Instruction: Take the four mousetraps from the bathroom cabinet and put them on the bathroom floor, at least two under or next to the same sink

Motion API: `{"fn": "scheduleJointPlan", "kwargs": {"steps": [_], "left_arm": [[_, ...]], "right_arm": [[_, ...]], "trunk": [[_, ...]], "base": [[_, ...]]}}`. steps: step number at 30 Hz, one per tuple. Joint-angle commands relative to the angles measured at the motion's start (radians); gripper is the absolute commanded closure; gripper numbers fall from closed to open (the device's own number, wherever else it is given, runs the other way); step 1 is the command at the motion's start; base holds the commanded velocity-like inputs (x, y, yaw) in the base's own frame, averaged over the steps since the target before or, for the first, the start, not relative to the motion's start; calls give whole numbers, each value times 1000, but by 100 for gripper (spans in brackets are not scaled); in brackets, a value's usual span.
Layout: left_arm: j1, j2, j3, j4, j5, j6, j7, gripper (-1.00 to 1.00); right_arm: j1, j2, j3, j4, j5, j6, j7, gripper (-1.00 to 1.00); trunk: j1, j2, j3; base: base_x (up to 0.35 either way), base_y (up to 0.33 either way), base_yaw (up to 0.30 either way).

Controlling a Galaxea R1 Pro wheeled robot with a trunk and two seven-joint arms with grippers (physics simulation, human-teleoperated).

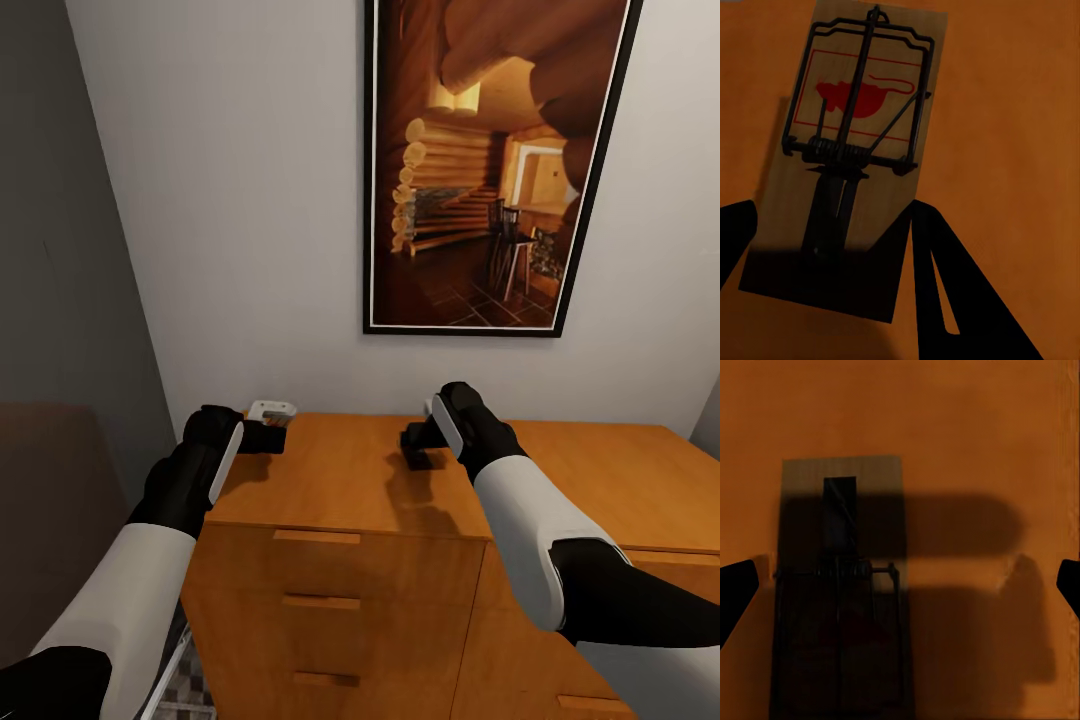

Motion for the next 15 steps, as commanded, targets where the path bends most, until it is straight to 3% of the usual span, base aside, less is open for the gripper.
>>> {"fn": "scheduleJointPlan", "kwargs": {"steps": [1, 8, 15], "left_arm": [[-1, 0, 0, -1, -12, 3, -8, 100], [-1, 0, 0, -2, -12, 3, -8, 100], [-1, 0, 0, -2, -12, 3, -8, 100]], "right_arm": [[-1, 1, -4, -1, -2, 3, -13, -100], [-1, 1, -5, -1, -10, 3, -80, -100], [-1, 1, -7, -1, -16, 3, -92, -100]], "trunk": [[0, -1, -1], [0, -1, -1], [0, -1, -1]], "base": [[0, 0, 0], [0, 0, 0], [0, 0, 0]]}}
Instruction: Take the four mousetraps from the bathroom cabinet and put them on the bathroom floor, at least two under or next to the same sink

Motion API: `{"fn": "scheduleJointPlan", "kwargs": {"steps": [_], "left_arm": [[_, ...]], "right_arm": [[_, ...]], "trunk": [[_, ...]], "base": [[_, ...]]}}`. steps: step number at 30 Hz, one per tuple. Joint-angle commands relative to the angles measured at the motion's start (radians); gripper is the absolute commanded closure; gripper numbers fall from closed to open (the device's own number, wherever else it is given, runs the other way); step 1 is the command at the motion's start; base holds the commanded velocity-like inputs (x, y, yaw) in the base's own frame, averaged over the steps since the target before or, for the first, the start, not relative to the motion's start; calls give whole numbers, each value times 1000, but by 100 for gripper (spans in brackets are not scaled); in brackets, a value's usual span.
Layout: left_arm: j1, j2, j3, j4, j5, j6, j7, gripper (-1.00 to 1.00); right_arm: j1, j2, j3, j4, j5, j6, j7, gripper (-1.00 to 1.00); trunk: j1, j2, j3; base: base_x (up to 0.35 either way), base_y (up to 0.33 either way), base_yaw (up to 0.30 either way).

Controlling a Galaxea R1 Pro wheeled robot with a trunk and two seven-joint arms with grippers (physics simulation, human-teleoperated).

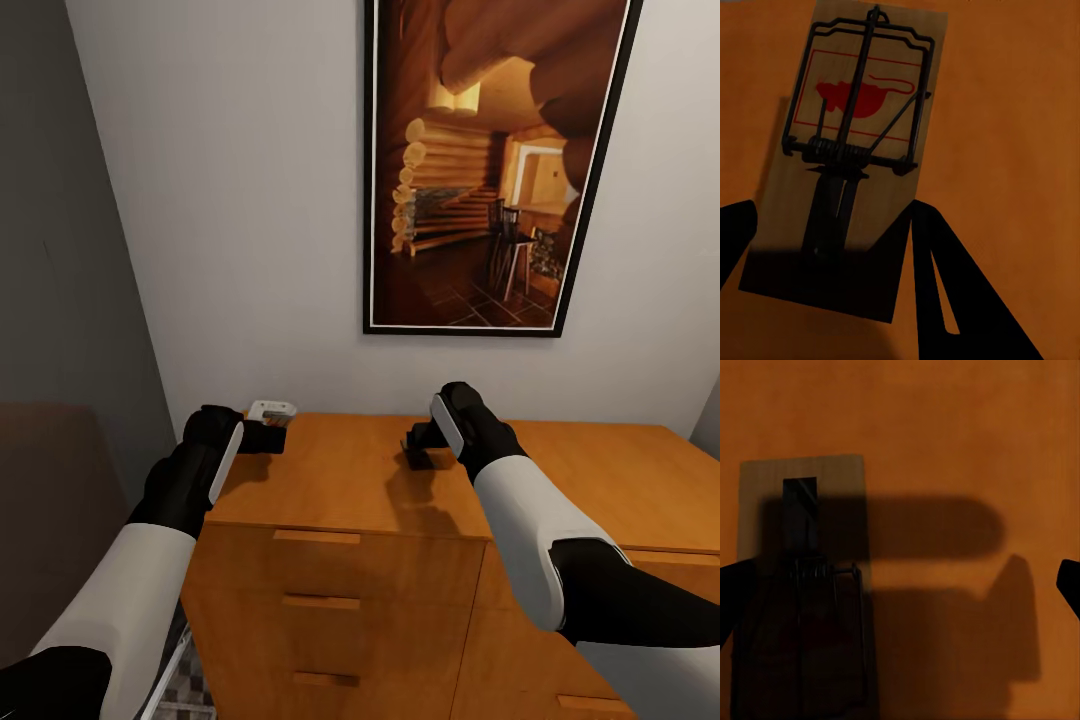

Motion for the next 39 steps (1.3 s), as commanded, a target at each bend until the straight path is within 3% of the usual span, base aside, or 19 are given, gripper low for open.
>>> {"fn": "scheduleJointPlan", "kwargs": {"steps": [1, 39], "left_arm": [[-1, 0, 0, -1, -12, 3, -8, 100], [-1, 2, 1, 0, -16, 3, -8, 100]], "right_arm": [[-1, 1, -4, -1, 4, 4, -5, -100], [-1, 1, -4, -1, 6, 4, 0, -100]], "trunk": [[0, -1, -1], [0, -1, -1]], "base": [[0, 0, 0], [0, 10, 0]]}}
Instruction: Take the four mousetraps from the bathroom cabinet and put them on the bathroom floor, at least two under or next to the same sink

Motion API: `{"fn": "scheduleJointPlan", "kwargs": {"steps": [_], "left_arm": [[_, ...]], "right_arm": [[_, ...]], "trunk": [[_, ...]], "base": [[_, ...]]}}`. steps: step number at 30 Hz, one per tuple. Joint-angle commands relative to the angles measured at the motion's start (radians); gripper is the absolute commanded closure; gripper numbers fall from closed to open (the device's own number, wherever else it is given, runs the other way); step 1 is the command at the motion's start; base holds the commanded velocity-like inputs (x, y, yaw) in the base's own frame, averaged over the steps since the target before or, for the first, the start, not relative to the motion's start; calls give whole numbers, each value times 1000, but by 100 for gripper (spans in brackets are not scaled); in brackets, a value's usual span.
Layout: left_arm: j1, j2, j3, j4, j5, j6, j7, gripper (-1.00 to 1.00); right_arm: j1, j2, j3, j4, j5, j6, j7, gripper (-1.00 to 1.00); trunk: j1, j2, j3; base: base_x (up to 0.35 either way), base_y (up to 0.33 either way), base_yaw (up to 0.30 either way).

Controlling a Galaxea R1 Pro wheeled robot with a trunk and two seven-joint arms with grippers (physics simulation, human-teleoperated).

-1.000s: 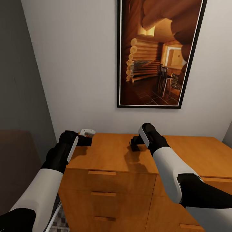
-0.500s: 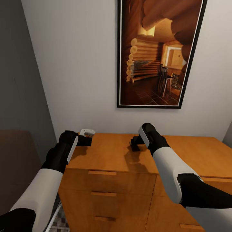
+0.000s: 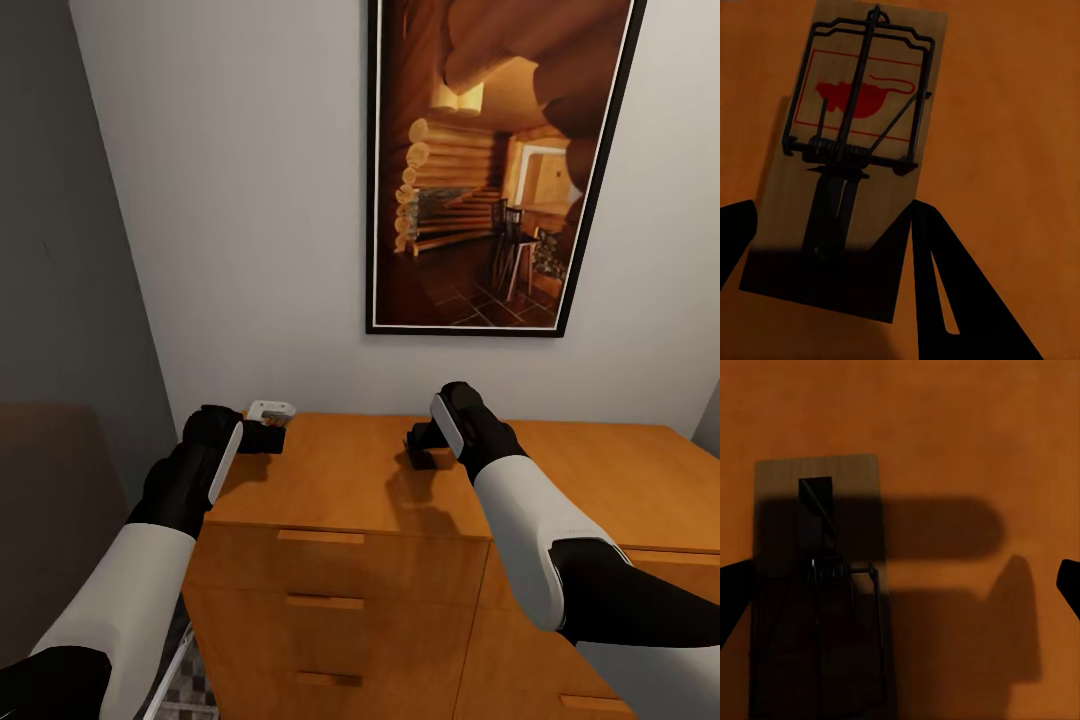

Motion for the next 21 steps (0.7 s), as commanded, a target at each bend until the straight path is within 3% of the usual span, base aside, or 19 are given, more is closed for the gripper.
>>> {"fn": "scheduleJointPlan", "kwargs": {"steps": [1, 21], "left_arm": [[-1, 0, 0, -1, -12, 3, -8, 100], [-1, 0, 0, -1, -12, 3, -8, 100]], "right_arm": [[-1, 1, -4, -1, -2, 3, -4, -100], [-1, 1, -4, -1, -2, 3, -5, -100]], "trunk": [[0, -1, -1], [0, -1, -1]], "base": [[0, 2, 0], [0, 15, 0]]}}
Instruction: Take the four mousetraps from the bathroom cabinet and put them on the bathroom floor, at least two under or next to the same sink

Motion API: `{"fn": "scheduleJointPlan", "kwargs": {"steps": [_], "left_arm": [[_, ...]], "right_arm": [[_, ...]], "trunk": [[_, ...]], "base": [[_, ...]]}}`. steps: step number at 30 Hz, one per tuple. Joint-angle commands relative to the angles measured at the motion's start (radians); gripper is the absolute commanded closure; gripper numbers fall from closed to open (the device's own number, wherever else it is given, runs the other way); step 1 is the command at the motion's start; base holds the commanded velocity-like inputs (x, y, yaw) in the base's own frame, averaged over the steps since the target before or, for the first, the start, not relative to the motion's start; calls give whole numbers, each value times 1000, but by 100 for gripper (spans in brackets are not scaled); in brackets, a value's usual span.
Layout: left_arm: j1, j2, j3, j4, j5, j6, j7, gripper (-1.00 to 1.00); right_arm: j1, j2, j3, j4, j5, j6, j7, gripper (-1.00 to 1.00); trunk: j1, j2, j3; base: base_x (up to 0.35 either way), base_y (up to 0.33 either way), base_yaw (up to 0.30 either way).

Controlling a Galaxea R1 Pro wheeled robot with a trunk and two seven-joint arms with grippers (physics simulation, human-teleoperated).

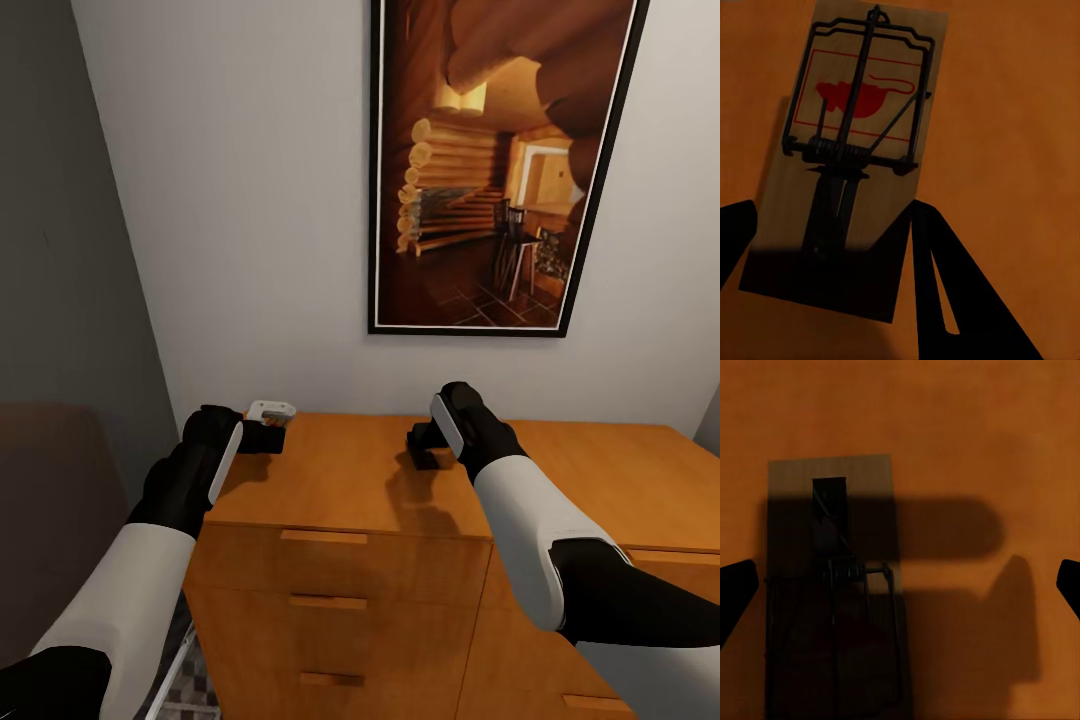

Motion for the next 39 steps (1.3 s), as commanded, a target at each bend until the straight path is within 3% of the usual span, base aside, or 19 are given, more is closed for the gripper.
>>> {"fn": "scheduleJointPlan", "kwargs": {"steps": [1, 39], "left_arm": [[-1, 0, 0, -1, -12, 3, -8, 100], [-1, 0, 0, -1, -14, 3, -8, 100]], "right_arm": [[-1, 1, -4, -1, -2, 3, -4, -100], [-1, 1, -7, -1, -3, 3, -5, -100]], "trunk": [[0, -1, -1], [0, -1, -1]], "base": [[0, 8, 0], [0, 44, 0]]}}
